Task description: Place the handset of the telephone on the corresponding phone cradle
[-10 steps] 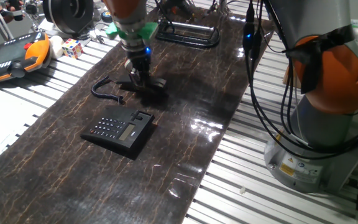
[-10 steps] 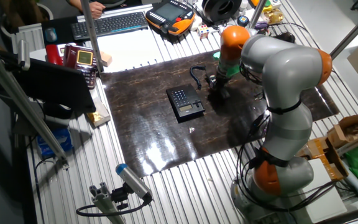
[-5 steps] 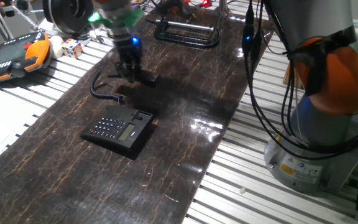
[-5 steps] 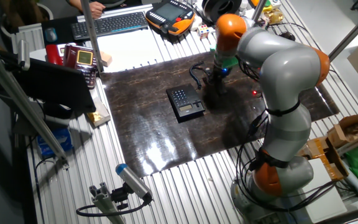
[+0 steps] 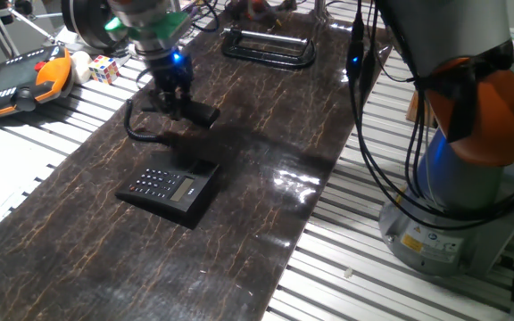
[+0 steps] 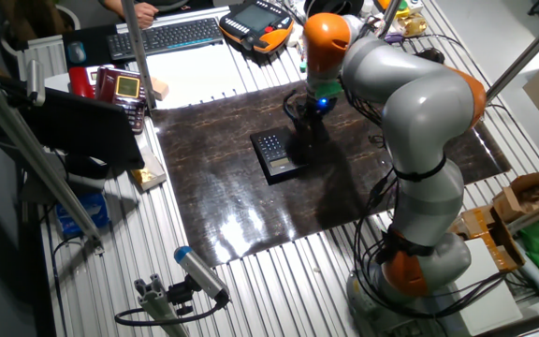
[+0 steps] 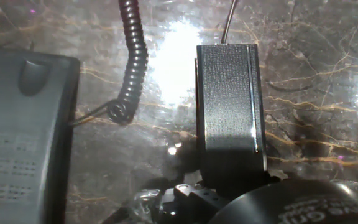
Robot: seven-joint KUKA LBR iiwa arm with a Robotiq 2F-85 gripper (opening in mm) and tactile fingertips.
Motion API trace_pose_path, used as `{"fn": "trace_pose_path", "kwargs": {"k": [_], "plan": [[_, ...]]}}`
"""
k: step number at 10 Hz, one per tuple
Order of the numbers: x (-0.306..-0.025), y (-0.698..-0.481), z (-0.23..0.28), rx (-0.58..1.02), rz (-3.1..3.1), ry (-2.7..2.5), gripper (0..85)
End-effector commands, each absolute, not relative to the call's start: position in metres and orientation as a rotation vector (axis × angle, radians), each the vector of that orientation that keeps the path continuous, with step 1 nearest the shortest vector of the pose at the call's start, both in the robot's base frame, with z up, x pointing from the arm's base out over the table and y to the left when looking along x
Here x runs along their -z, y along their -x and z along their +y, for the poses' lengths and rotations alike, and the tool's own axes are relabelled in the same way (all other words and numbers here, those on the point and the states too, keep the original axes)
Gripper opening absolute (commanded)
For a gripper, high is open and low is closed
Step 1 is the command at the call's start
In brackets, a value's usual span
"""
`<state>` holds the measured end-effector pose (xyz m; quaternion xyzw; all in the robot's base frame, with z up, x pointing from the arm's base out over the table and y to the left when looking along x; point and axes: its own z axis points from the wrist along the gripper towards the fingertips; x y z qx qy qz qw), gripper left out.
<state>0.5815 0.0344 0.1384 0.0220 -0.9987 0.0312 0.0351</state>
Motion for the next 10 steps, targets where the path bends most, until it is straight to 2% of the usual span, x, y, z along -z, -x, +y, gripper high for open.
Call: {"fn": "trace_pose_path", "kwargs": {"k": [1, 6, 10], "plan": [[-0.1357, -0.5802, 0.0356, -0.097, -3.072, -0.070, 28.0], [-0.1334, -0.5767, 0.0383, -0.094, -3.069, -0.070, 28.7], [-0.1331, -0.5757, 0.0391, -0.165, -3.075, -0.092, 30.7]]}}
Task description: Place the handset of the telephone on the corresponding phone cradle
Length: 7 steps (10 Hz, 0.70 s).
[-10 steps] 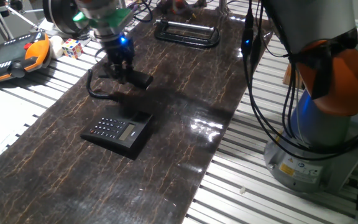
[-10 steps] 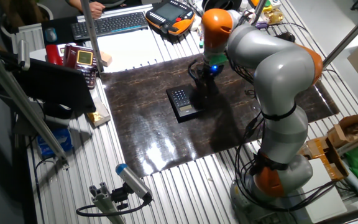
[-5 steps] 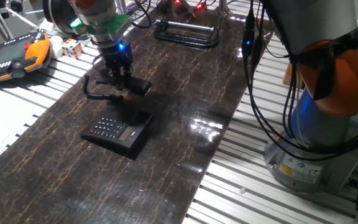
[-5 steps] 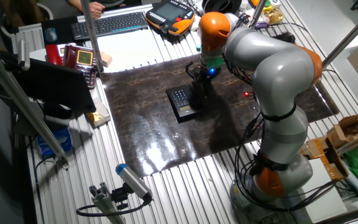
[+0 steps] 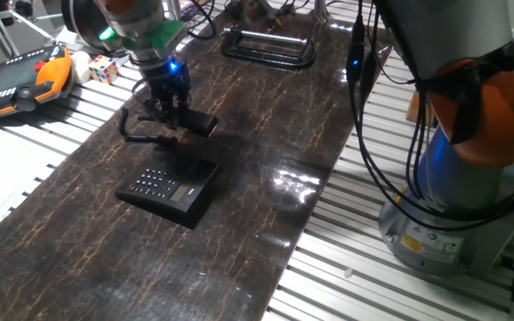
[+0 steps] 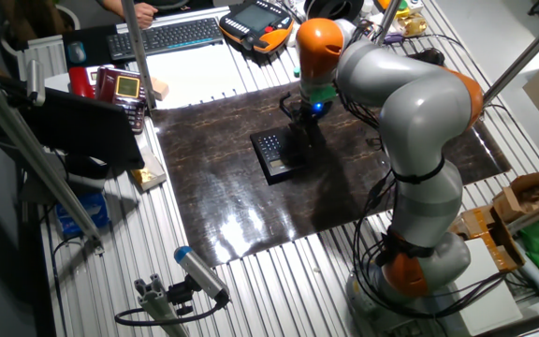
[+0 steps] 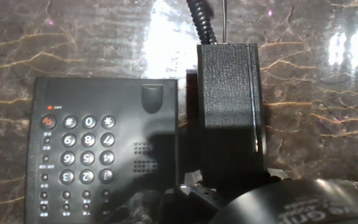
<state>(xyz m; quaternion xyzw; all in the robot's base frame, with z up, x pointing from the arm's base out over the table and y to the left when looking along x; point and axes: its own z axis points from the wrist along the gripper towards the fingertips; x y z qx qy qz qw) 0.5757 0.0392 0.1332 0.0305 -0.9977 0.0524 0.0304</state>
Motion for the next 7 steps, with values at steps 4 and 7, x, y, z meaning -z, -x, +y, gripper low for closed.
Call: {"fn": "trace_pose_path", "kwargs": {"k": [4, 7], "plan": [[-0.1331, -0.5757, 0.0391, -0.166, -3.063, -0.200, 30.7], [-0.1331, -0.5757, 0.0391, -0.136, -3.046, -0.236, 30.0]]}}
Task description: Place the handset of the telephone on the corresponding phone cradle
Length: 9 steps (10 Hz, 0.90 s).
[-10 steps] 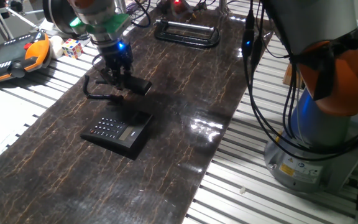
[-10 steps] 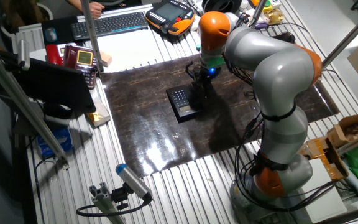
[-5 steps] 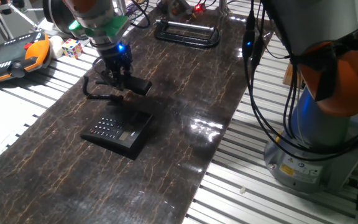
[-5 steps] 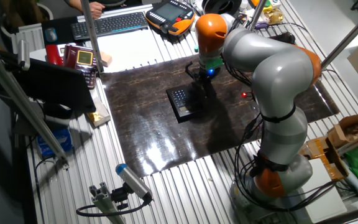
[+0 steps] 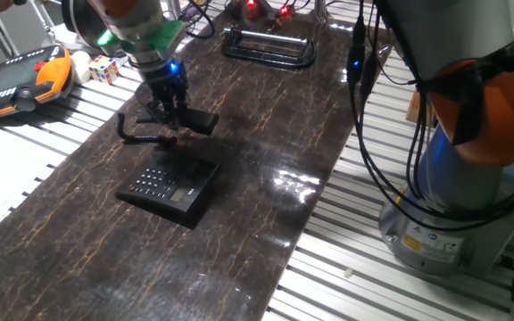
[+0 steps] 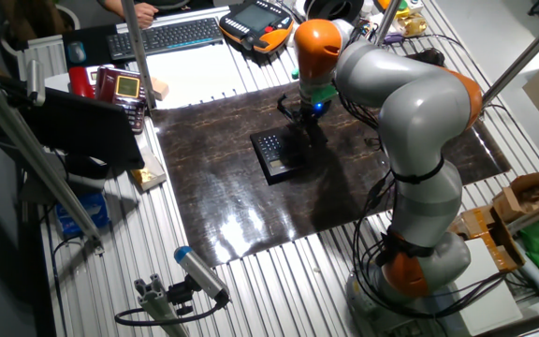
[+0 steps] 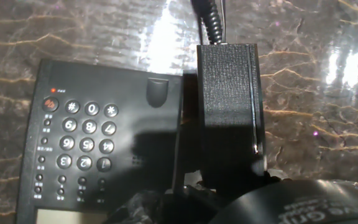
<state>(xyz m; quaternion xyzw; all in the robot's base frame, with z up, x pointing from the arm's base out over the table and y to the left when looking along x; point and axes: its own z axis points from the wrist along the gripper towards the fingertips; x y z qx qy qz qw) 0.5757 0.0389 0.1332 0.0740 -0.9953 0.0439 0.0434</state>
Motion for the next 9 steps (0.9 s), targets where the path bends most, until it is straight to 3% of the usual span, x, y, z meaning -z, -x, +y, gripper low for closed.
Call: {"fn": "trace_pose_path", "kwargs": {"k": [1, 6, 9], "plan": [[-0.132, -0.576, 0.043, -0.105, -3.033, -0.193, 30.0], [-0.119, -0.572, 0.081, -0.125, -3.035, -0.153, 31.0], [-0.091, -0.570, 0.088, -0.123, -3.051, -0.150, 31.3]]}}
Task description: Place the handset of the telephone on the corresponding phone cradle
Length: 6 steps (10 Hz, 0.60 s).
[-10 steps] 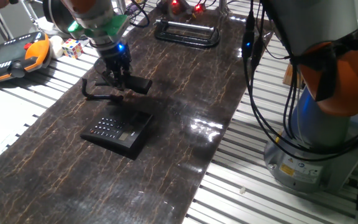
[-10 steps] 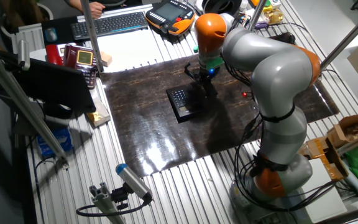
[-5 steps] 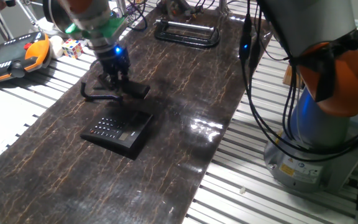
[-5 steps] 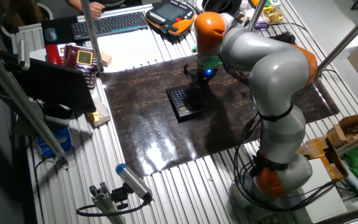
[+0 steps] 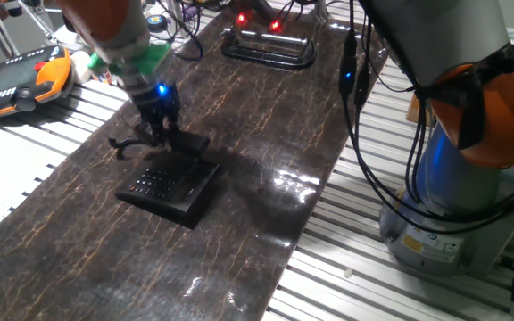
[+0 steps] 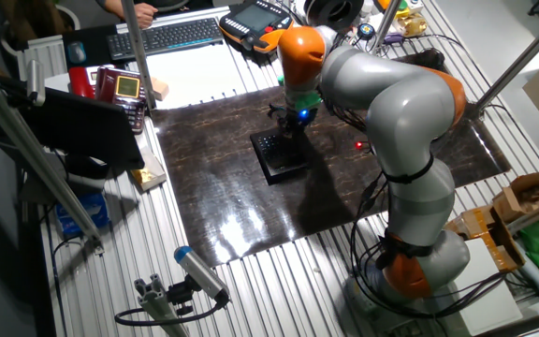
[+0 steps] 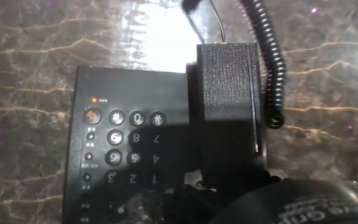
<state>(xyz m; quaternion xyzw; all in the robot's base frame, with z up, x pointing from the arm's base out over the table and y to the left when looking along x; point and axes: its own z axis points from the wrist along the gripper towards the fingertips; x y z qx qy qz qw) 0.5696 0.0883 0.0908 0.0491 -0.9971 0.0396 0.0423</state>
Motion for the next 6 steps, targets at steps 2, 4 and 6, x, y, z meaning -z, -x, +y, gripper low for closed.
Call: {"fn": "trace_pose_path", "kwargs": {"k": [2, 4, 6], "plan": [[-0.085, -0.565, 0.087, -0.128, -3.055, -0.143, 31.7], [-0.080, -0.561, 0.088, -0.119, -3.053, -0.143, 31.7], [-0.074, -0.556, 0.092, -0.105, -3.058, -0.133, 32.0]]}}
